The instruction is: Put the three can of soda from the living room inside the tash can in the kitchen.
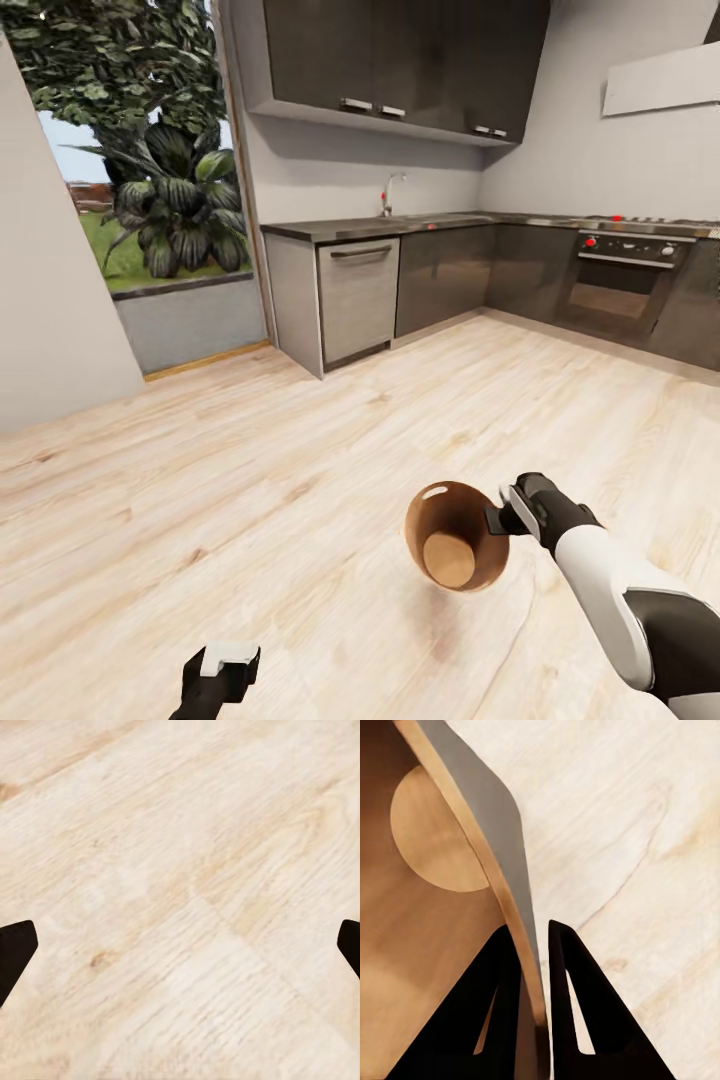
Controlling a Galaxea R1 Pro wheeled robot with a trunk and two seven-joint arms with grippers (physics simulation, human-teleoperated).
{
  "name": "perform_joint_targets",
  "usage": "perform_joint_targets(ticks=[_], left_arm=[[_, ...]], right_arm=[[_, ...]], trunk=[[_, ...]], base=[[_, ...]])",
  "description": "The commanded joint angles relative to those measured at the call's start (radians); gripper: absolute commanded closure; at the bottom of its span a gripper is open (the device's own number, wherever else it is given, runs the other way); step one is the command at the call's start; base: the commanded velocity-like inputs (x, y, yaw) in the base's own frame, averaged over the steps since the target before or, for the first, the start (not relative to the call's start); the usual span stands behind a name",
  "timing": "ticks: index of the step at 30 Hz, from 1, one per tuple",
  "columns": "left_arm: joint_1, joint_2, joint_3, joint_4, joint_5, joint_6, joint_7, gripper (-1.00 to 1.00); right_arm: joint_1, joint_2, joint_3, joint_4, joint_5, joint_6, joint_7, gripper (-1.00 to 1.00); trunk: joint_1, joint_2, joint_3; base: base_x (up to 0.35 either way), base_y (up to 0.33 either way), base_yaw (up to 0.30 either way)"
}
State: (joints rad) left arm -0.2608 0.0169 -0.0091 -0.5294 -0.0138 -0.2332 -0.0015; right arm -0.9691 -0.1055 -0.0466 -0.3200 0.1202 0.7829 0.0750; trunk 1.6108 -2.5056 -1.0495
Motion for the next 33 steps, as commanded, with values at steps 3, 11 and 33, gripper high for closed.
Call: perform_joint_targets(ticks=[3,11,33], left_arm=[[0.0,0.0,0.0,0.0,0.0,0.0,0.0,-1.0],[0.0,0.0,0.0,0.0,-0.001,0.0,0.0,-1.0],[-0.001,0.001,0.002,0.083,0.001,-0.001,0.001,-1.0]], right_arm=[[0.017,-0.002,-0.004,-0.002,-0.011,-0.019,0.022,1.0],[0.049,-0.016,-0.004,-0.001,-0.011,-0.065,0.034,1.0],[0.135,-0.044,0.06,-0.004,-0.007,-0.209,0.132,1.0]], trunk=[[-0.001,0.001,0.012],[-0.005,0.003,0.043],[-0.045,0.069,0.121]], base=[[0.0,0.0,0.0],[0.0,0.0,0.0],[0.0,0.0,0.0]])
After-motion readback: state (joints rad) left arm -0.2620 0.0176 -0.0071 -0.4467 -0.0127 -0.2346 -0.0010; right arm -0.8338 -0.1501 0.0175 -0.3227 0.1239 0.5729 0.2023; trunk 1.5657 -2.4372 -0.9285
